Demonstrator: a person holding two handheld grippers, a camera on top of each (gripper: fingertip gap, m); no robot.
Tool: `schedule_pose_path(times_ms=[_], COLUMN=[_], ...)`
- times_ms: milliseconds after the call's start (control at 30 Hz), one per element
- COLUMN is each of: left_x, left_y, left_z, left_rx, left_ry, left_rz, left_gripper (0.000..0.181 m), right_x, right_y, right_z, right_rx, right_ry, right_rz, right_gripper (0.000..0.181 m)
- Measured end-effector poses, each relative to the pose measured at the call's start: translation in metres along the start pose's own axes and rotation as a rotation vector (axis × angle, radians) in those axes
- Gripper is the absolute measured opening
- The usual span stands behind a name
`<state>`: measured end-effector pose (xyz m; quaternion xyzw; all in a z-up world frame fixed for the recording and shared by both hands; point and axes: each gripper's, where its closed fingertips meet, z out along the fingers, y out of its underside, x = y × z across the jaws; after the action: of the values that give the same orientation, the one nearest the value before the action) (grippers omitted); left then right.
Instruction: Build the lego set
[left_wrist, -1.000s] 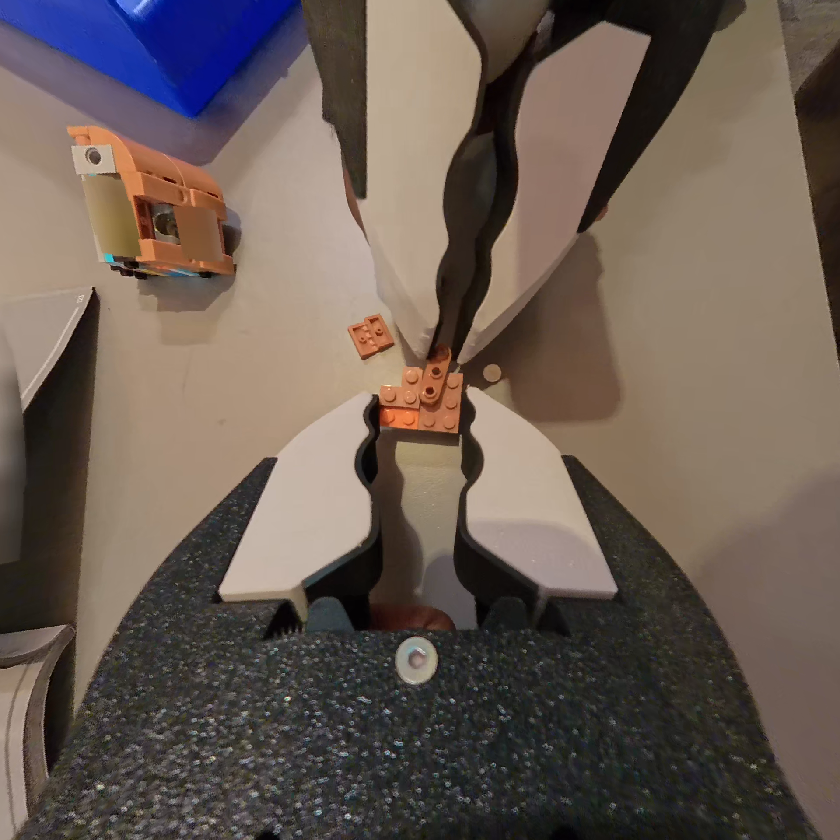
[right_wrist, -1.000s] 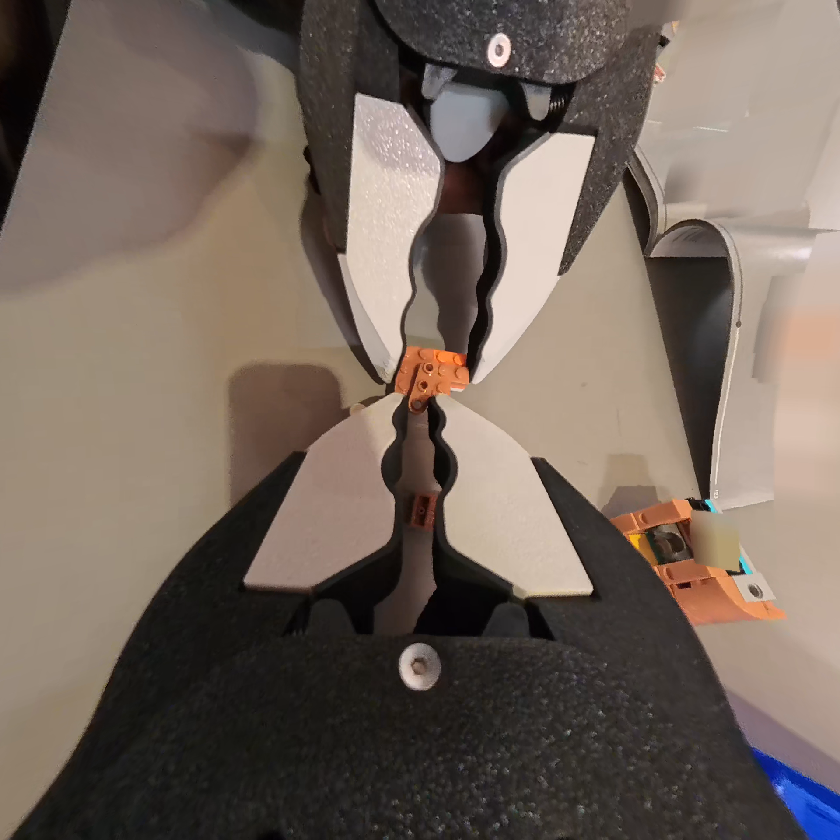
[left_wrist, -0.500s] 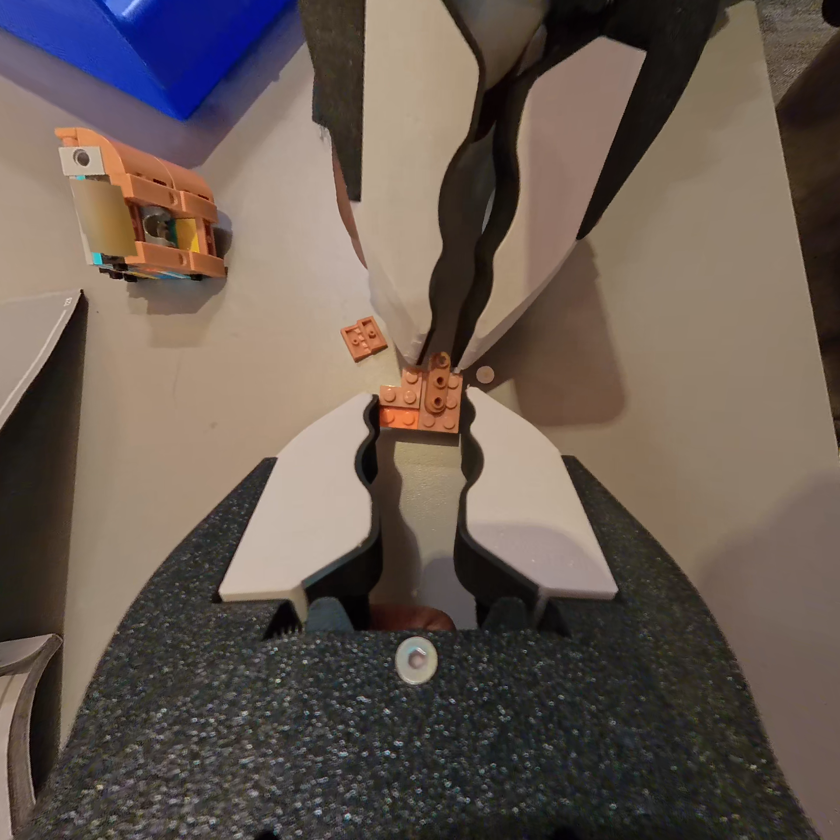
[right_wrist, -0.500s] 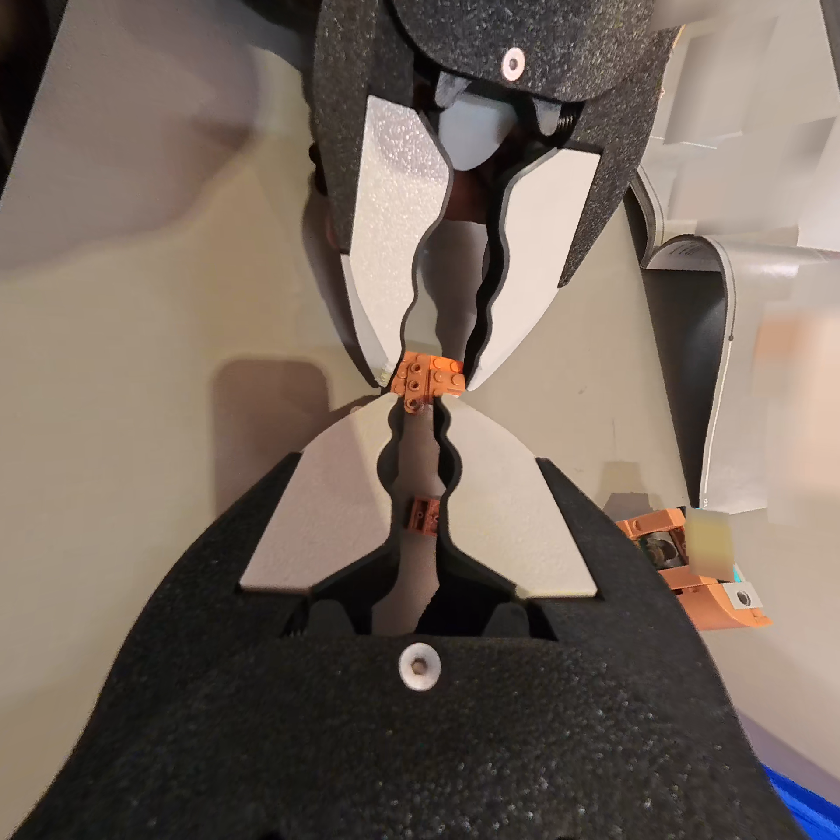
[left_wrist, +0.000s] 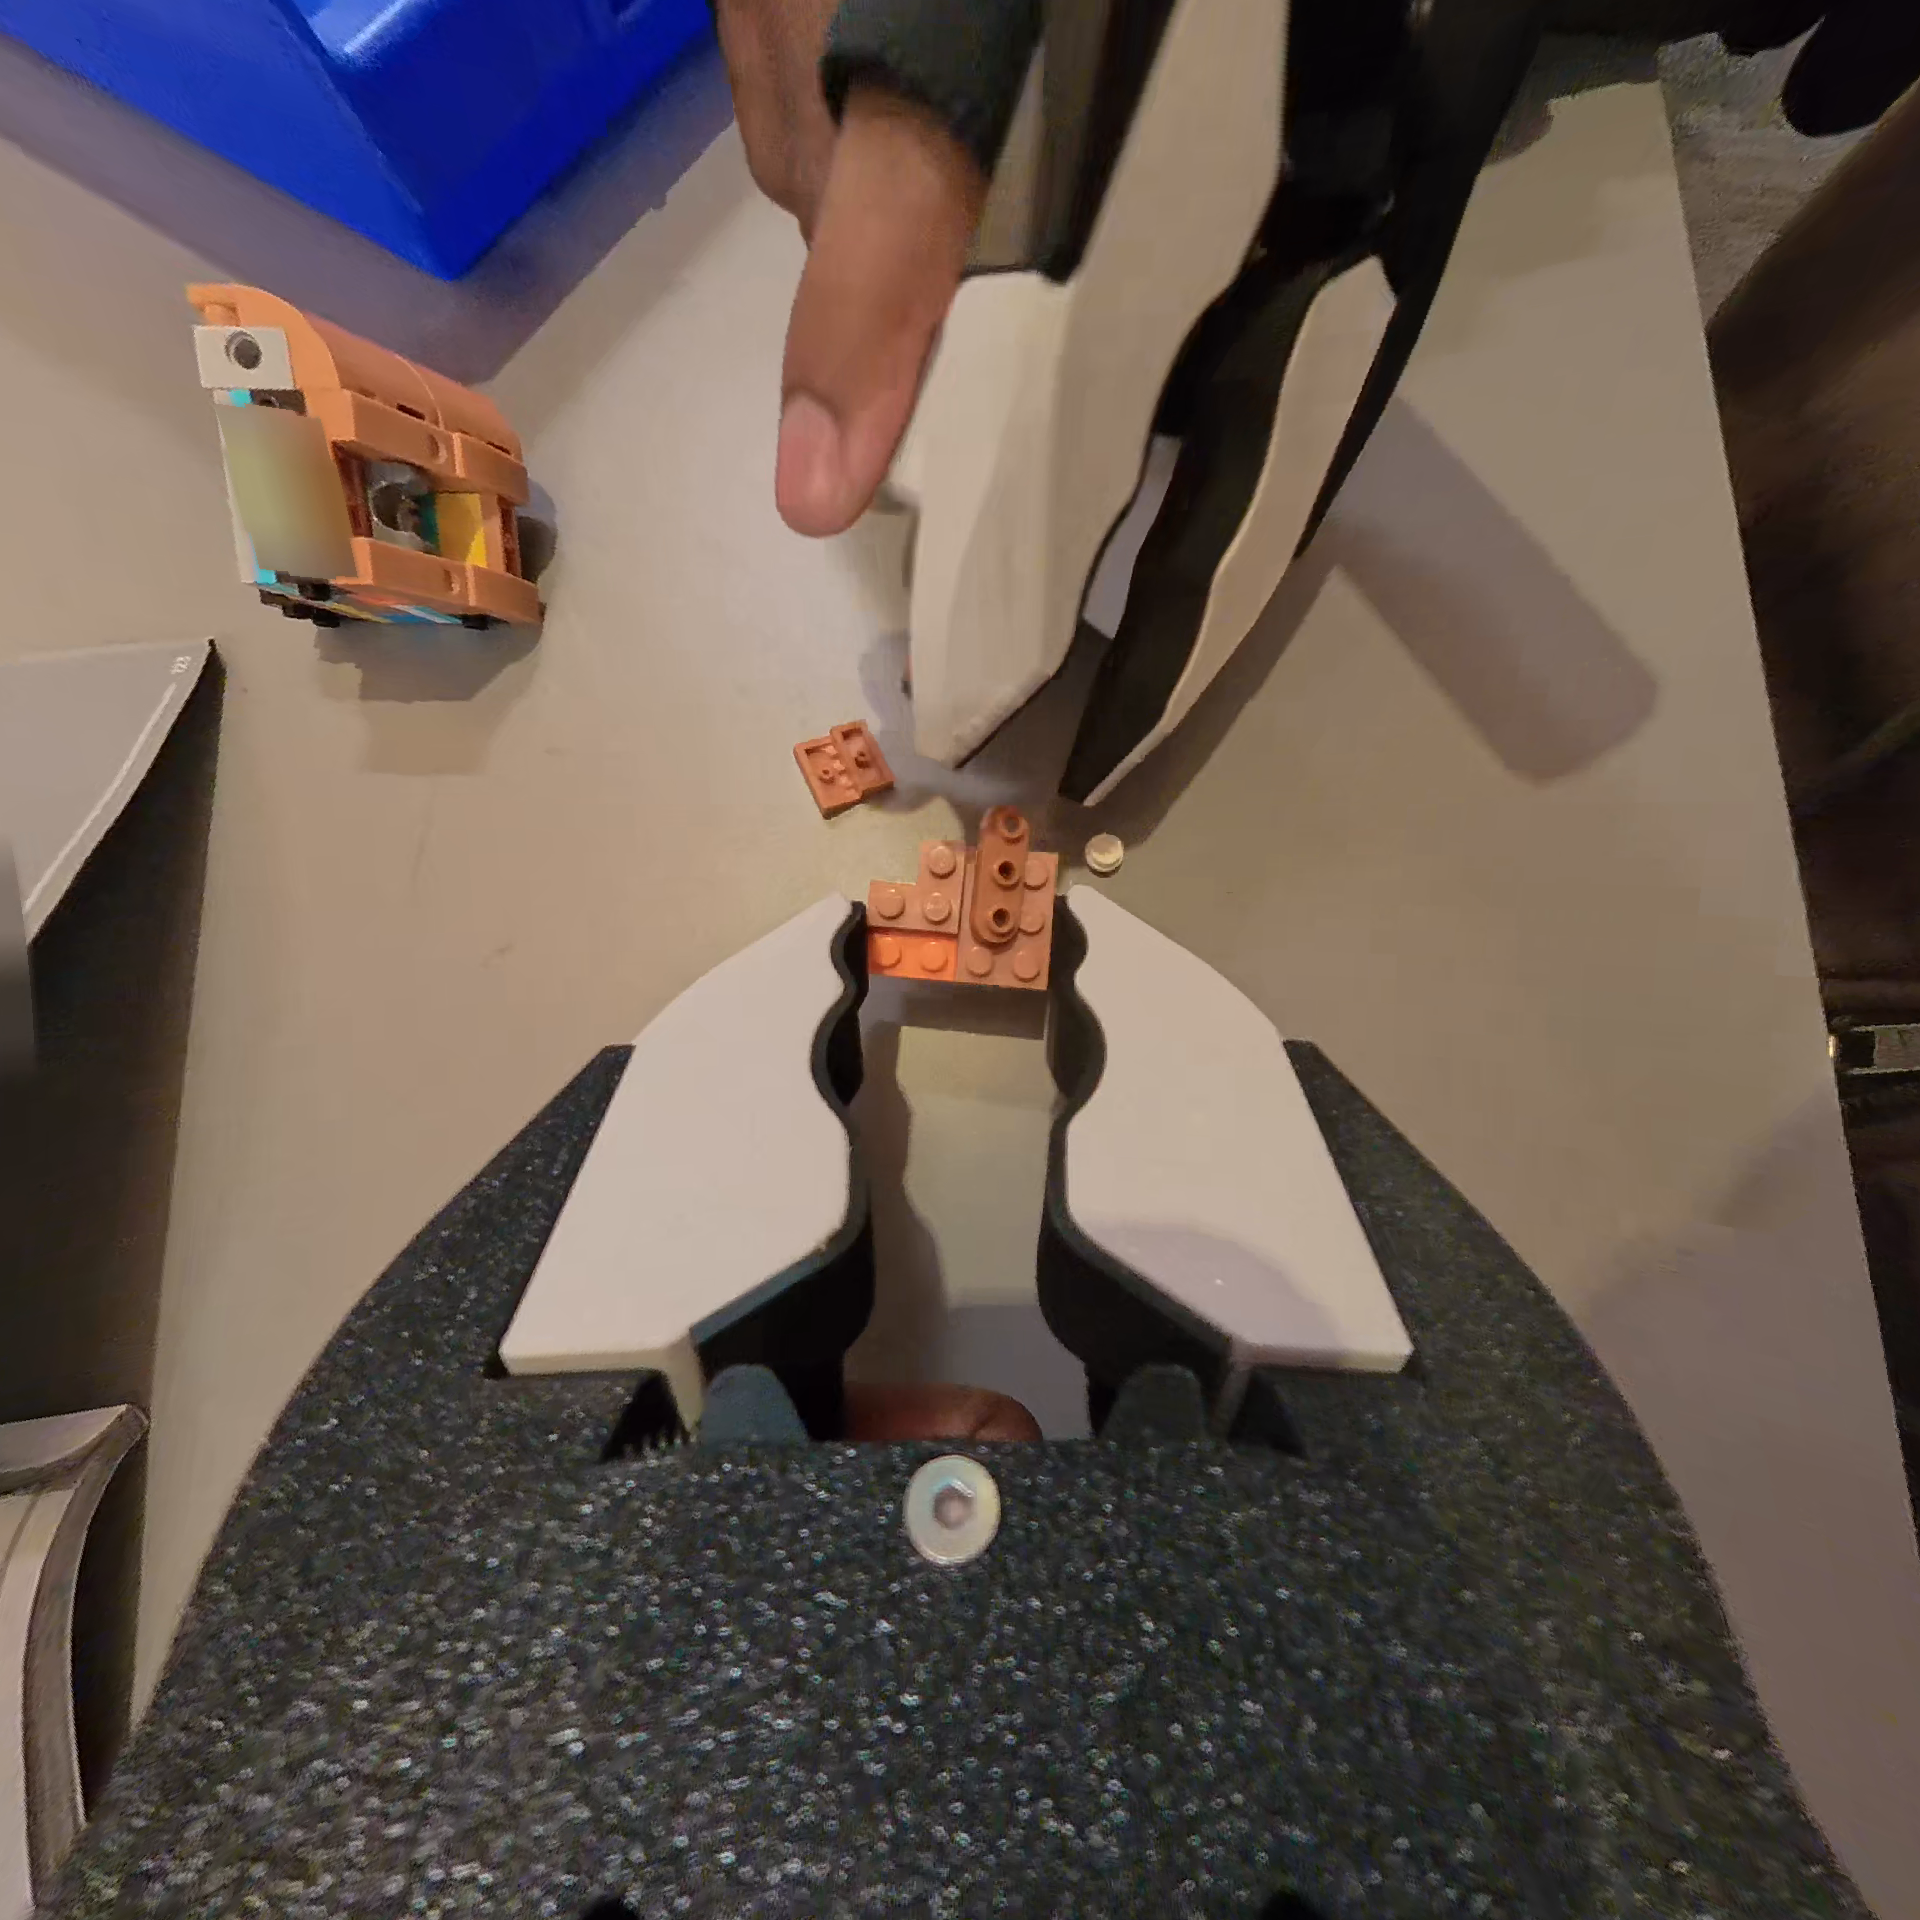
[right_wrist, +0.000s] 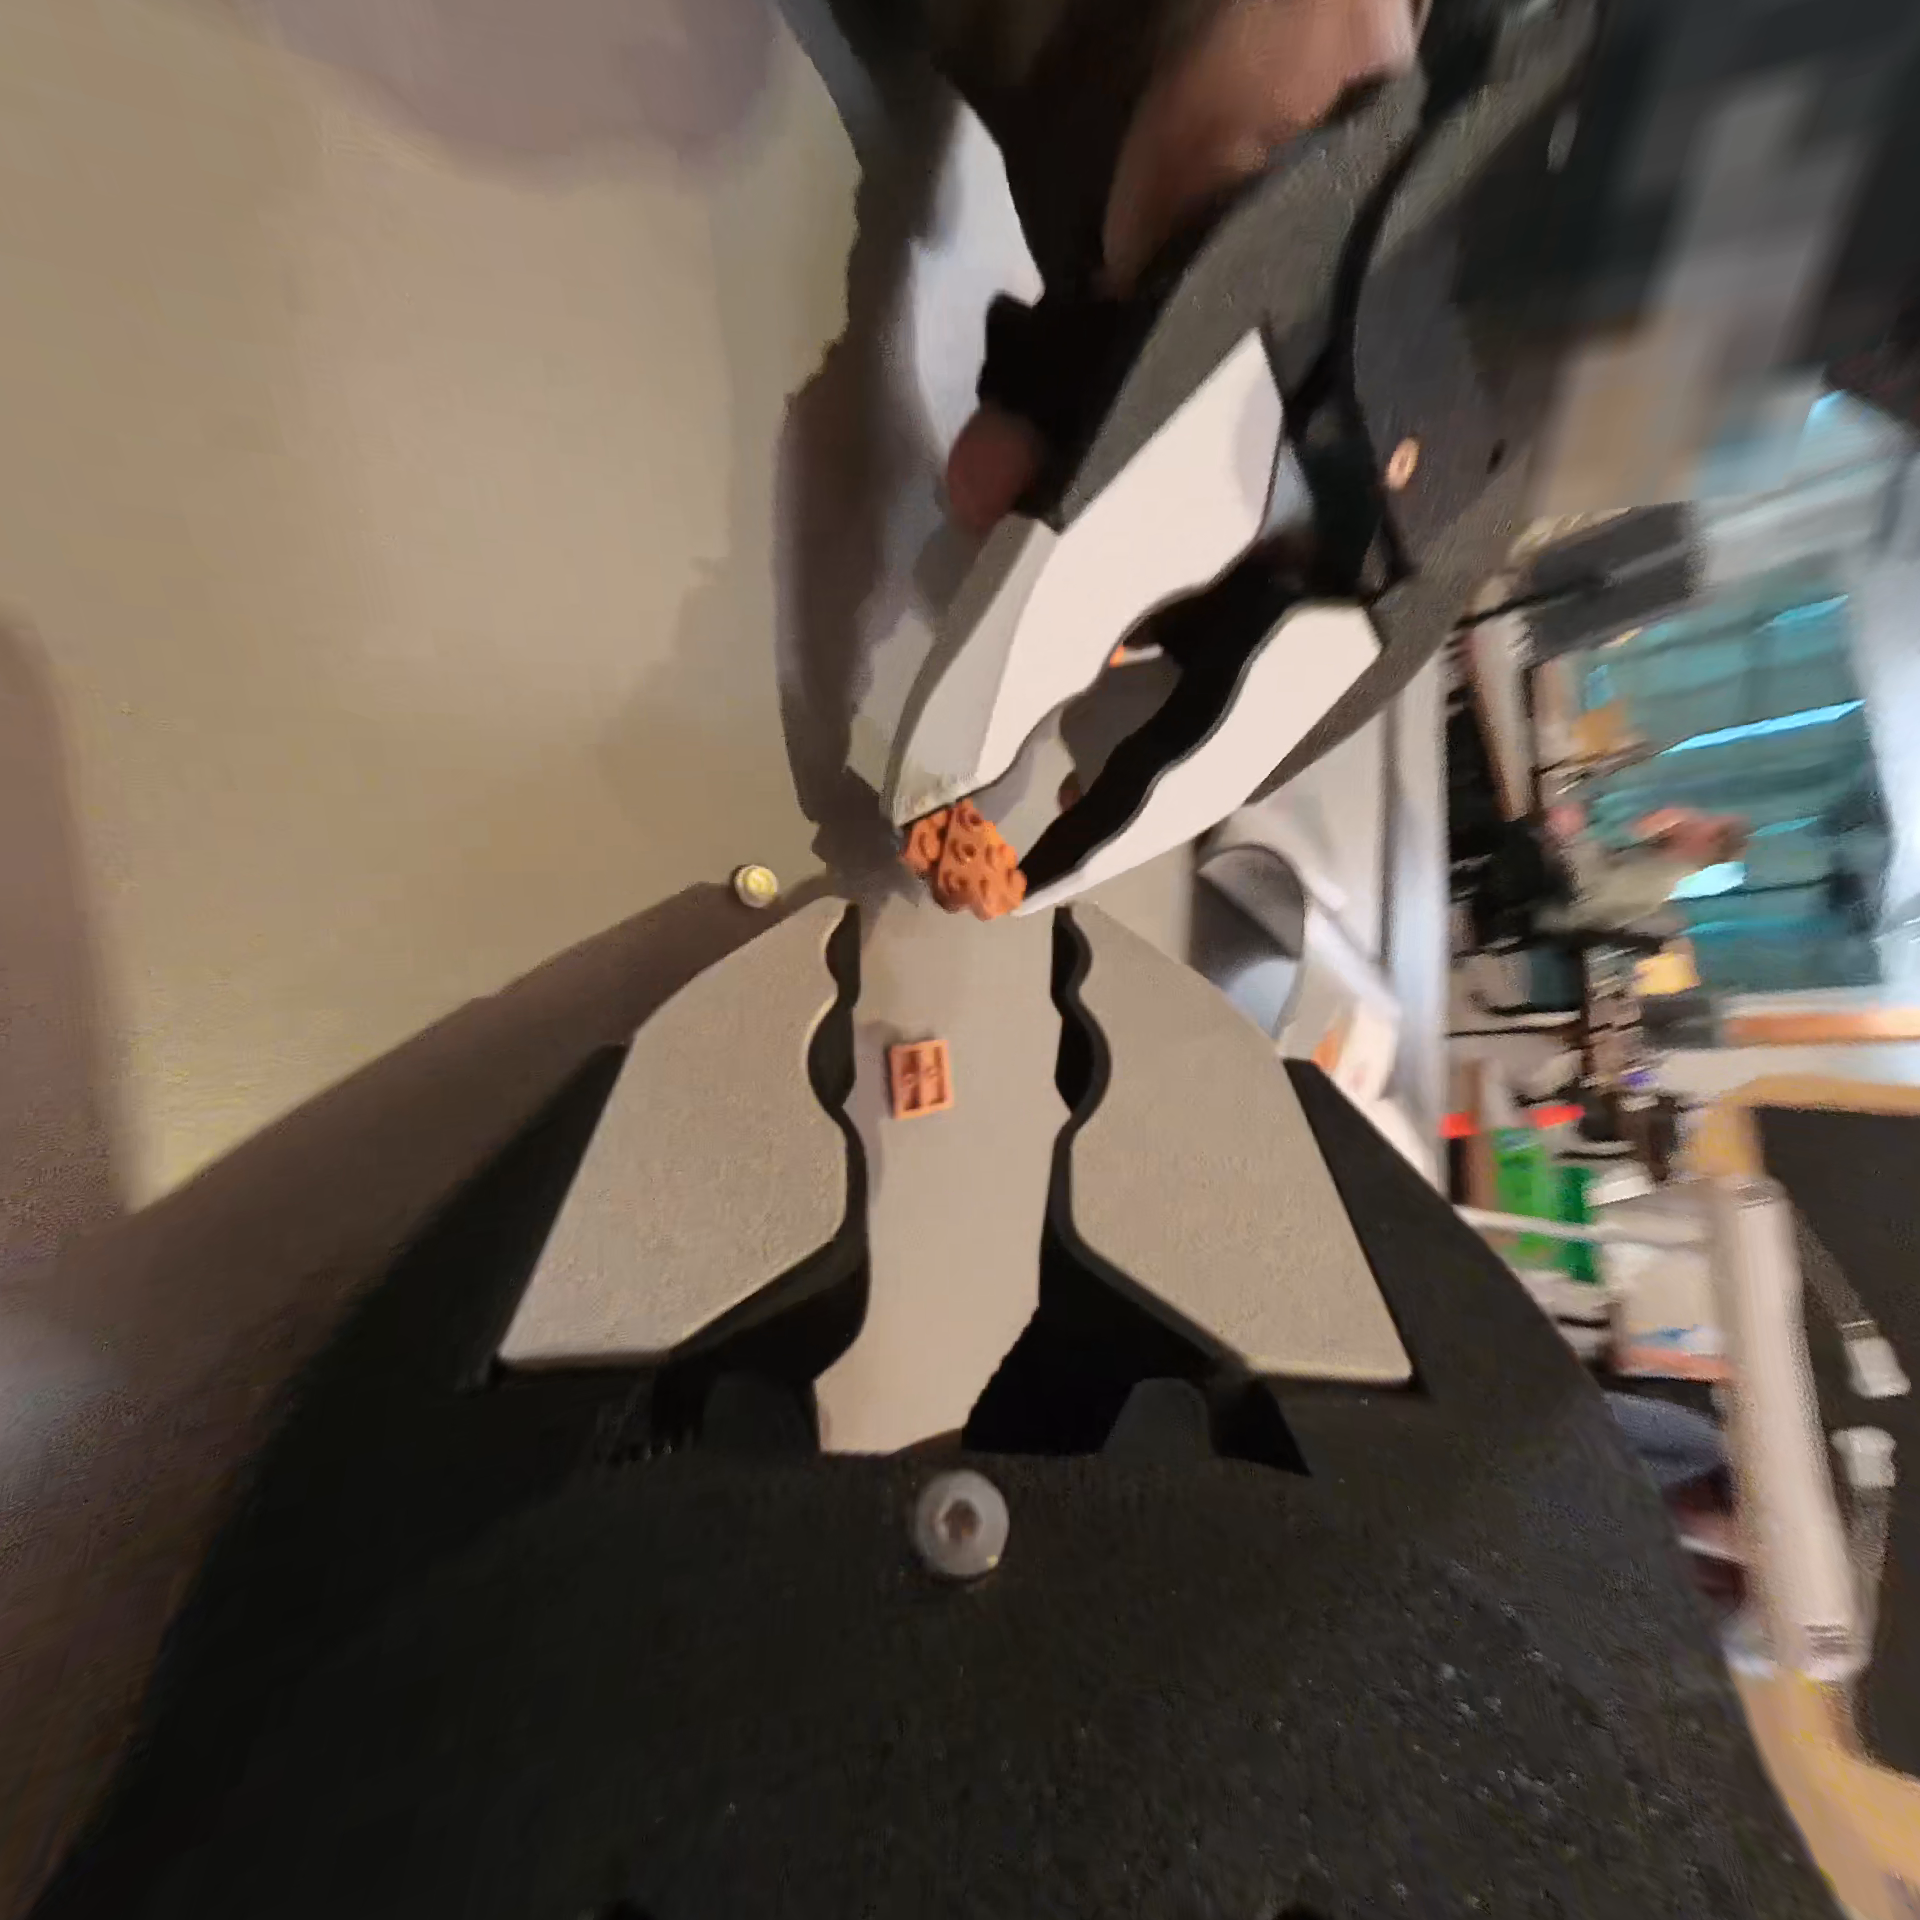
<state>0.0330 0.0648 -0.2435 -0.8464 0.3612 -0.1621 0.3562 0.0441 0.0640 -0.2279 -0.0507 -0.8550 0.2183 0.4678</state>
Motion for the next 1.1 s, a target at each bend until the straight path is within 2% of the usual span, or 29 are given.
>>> schedule_pose_path(times_ms=[167,367,767,1100], left_x=[0.001,0.002,0.007,0.007], left_y=[-0.003,-0.008,-0.015,-0.018], left_z=[-0.004,-0.009,-0.013,-0.016], left_rx=[0.014,0.042,0.078,0.089], left_ry=[0.007,0.018,0.053,0.048], left_rz=[-0.007,-0.021,-0.034,-0.029], left_gripper=[0.034,0.034,0.034,0.034], right_x=[0.007,0.004,0.009,0.012], right_y=[-0.013,-0.017,-0.016,-0.017], right_z=[0.004,0.009,0.012,0.010], right_rx=[0.028,0.028,-0.001,-0.013], right_ry=[0.092,0.114,0.199,0.245], right_rz=[-0.159,-0.262,-0.355,-0.413], right_gripper=[0.035,0.032,0.015,0.014])
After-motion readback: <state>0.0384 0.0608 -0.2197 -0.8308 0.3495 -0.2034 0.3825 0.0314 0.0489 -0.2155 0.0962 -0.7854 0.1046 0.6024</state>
